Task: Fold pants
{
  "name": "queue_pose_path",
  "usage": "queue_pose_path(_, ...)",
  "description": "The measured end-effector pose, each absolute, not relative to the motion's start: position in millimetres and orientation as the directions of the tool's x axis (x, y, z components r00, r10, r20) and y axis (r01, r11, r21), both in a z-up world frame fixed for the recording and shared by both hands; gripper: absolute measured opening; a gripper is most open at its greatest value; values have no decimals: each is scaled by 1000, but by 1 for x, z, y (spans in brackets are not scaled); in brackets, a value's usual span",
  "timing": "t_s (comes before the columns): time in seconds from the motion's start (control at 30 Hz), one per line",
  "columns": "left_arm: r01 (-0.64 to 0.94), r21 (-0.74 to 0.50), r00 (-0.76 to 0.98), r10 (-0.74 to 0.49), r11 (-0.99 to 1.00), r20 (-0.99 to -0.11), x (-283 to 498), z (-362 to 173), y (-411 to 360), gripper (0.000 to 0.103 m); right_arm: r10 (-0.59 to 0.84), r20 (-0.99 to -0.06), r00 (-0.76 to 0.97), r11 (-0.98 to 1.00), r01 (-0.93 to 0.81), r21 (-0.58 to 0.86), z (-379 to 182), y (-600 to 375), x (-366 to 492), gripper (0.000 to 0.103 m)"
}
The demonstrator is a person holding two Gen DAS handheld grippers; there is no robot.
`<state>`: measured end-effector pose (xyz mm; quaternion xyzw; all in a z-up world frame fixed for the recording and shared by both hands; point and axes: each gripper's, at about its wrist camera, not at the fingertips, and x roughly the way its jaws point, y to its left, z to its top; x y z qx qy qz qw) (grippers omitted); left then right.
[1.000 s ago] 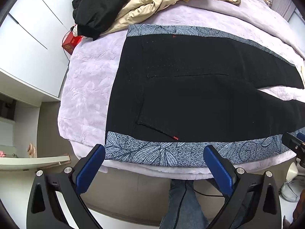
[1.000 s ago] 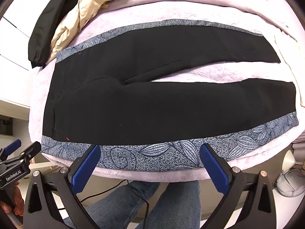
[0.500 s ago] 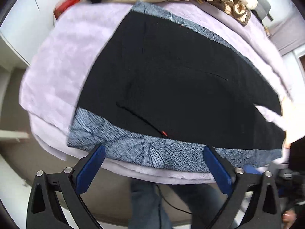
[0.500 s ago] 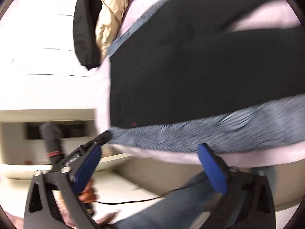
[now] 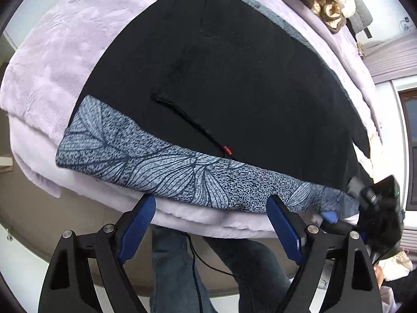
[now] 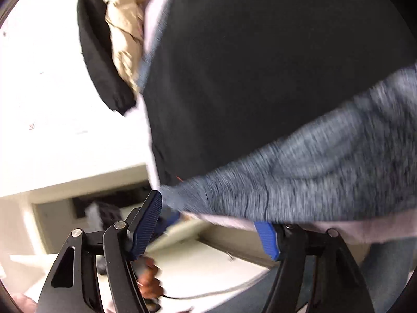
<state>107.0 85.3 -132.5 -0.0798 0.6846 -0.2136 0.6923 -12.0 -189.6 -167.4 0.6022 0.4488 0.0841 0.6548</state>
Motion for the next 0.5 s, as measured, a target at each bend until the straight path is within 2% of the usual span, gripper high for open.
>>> queue_pose_path(0.07,177,-439,-37,-439,881,-898,108,-129,80,89,649,-470,598,266,401,877,-157,-191,-4,58)
queue_pose_path(0.1,167,-461,-44,-460,872,-887,108,-127,78,89,648,-469,600,266,399,877,-154,-193,-4,43)
queue_pose_path(0.13,150,-488,-59,-485,860,-873,107,-127,74,89,647,-462,606,255,400,881,-152,-195,-4,33)
queue_pose_path(0.23,125,-530,-85,-523,839,-848,104,-129,64,89,651,-418,634,193,395,898,-150,-203,-4,30)
queue_pose_path(0.37,40,-527,-21,-526,849,-850,127,-134,69,88,661,-421,621,204,391,898,-150,-207,-7,30)
queue_pose_path(0.4,0,-532,4,-532,847,-847,135,-136,75,84,663,-422,618,200,398,896,-153,-207,-8,30)
queue_pose_path(0.43,-25,-539,16,-539,842,-842,139,-137,79,71,661,-427,617,196,407,892,-156,-203,-1,32)
queue_pose_path(0.47,-39,-546,17,-546,837,-838,144,-138,83,63,657,-434,616,193,418,888,-159,-205,-5,33)
queue_pose_path(0.5,-40,-547,15,-547,836,-837,146,-140,84,60,645,-455,614,200,439,876,-164,-207,-10,33)
